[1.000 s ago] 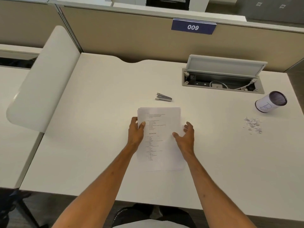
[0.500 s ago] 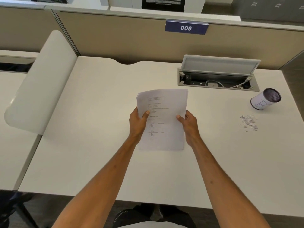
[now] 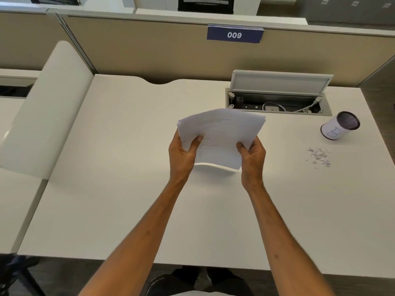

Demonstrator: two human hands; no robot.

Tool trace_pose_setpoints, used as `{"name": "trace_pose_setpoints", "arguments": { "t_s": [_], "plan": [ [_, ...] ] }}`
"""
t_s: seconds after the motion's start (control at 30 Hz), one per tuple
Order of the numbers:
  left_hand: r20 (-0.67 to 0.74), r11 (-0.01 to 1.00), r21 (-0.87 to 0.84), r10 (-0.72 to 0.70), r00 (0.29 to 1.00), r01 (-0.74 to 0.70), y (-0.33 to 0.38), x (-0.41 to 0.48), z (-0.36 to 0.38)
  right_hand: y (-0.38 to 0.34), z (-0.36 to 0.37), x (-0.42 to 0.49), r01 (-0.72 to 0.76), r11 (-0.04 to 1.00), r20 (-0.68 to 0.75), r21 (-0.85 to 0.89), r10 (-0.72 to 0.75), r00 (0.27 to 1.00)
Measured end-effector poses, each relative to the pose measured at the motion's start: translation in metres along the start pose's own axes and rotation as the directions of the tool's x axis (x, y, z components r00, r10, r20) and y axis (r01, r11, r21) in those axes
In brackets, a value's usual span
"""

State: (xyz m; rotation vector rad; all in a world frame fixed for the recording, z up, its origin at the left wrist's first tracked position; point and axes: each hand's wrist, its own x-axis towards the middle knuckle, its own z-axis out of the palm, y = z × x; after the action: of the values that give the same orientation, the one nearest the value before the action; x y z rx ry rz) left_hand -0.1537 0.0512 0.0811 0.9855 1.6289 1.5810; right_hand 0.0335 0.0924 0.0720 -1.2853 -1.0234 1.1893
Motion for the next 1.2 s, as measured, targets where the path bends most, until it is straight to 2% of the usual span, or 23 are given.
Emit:
{"name": "trace_pose_setpoints", "arguments": {
  "t_s": [0.1,0.23,0.6,0.8,1.0,1.2],
  "plan": [
    [0.04,0.996,0.037,-0.083,0.996,0.081,-0.021,-0.013,0.001,0.019,-0.004,-0.008,-0.102,0.995,-0.032,-0.006,0.102,0.994],
    [0.081,0.99,0.04,-0.138,0.987,0.135,-0.038,-0.023,0.001,0.04,-0.01,-0.011,-0.177,0.982,0.015,-0.063,0.178,0.984],
    [0.14,0.994,0.026,-0.107,0.984,0.105,-0.031,-0.01,0.002,0.039,-0.013,-0.003,-0.156,0.985,0.022,-0.073,0.158,0.987],
    [0.21,0.986,0.094,-0.152,0.966,0.135,-0.053,-0.016,0.0,0.063,-0.021,-0.008,-0.262,0.954,0.026,-0.143,0.268,0.963],
    [0.221,0.985,0.114,-0.153,0.963,0.131,-0.052,-0.004,-0.002,0.055,-0.03,-0.005,-0.243,0.942,0.119,-0.232,0.275,0.954],
    [0.28,0.961,0.123,-0.272,0.92,0.247,-0.061,-0.006,-0.013,0.039,-0.042,0.004,-0.285,0.942,0.174,-0.178,0.315,0.933]
  ]
}}
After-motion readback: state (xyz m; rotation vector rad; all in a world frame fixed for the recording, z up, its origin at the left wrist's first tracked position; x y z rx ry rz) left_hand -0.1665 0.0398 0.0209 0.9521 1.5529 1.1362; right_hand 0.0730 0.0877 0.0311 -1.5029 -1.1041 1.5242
